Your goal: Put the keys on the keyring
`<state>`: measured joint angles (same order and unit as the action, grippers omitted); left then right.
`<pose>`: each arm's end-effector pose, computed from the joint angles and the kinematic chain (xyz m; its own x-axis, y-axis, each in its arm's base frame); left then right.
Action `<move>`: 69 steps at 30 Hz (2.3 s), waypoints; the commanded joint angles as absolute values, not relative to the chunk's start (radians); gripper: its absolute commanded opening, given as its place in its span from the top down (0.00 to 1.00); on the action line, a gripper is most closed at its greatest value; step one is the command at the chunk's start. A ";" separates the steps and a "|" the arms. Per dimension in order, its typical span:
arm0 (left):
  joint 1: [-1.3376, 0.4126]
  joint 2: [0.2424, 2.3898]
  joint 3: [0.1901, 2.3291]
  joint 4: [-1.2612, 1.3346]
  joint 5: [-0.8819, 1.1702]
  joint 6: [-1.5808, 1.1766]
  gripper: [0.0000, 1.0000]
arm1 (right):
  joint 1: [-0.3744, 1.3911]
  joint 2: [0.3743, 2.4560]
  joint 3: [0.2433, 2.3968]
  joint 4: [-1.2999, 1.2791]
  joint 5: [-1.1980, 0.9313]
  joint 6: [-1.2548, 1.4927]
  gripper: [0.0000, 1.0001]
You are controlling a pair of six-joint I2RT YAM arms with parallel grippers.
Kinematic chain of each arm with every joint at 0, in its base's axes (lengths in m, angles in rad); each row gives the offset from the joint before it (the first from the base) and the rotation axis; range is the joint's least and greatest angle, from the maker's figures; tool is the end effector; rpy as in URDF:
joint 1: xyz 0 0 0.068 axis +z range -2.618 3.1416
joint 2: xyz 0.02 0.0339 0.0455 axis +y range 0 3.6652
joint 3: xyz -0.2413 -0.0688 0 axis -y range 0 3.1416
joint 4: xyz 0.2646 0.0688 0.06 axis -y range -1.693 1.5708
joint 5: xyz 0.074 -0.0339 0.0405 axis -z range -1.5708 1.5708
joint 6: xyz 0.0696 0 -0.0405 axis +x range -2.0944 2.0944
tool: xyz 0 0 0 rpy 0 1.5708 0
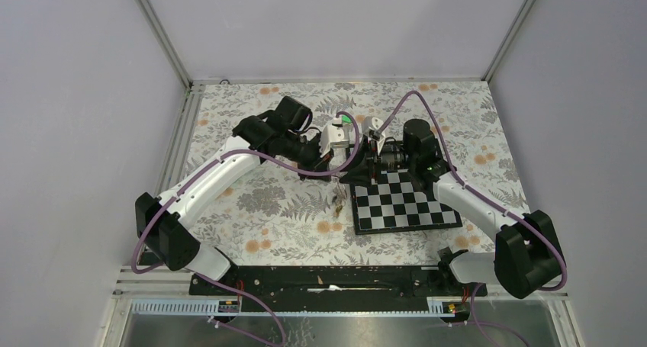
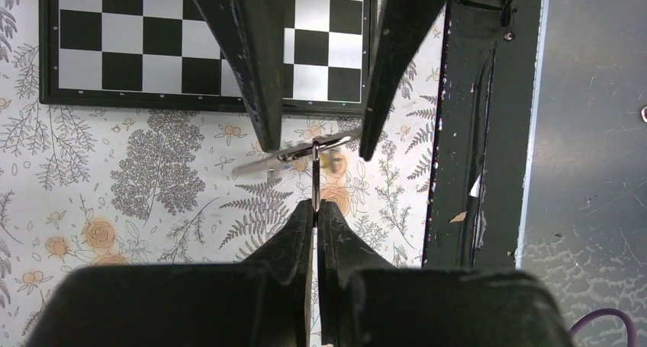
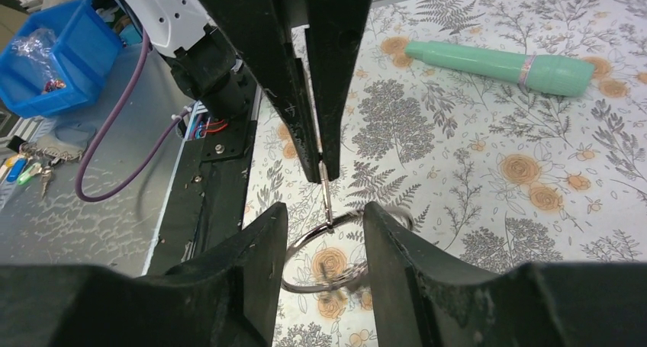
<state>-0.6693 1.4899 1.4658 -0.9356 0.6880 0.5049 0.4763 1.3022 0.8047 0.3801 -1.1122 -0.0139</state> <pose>0.2391 -0.2455 0.3030 -0.1921 0.6285 -0.7537 0.9803 0.0866 -0.1776 0.2568 0.2027 0.2603 -0.0903 -0.0535 -0.9945 -0.9957 -0.0156 0.0912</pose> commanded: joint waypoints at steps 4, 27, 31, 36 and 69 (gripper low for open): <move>-0.672 1.471 1.482 -0.868 0.730 0.488 1.00 | 0.515 1.303 0.807 0.412 -1.108 -0.029 0.52; -0.672 1.469 1.483 -0.848 0.727 0.469 1.00 | 0.541 1.323 0.814 0.315 -1.048 -0.145 0.77; -0.672 1.468 1.483 -0.843 0.726 0.465 1.00 | 0.544 1.325 0.812 0.318 -1.052 -0.143 0.80; -0.672 1.461 1.477 -0.832 0.724 0.459 1.00 | 0.544 1.328 0.810 0.334 -1.059 -0.128 0.91; -0.651 1.442 1.448 -0.798 0.754 0.443 1.00 | 0.543 1.333 0.797 0.380 -1.071 -0.088 1.00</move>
<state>-0.6594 1.4799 1.4311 -0.8703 0.7086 0.4473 0.5331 1.3251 0.8017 0.3584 -1.0584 -0.0944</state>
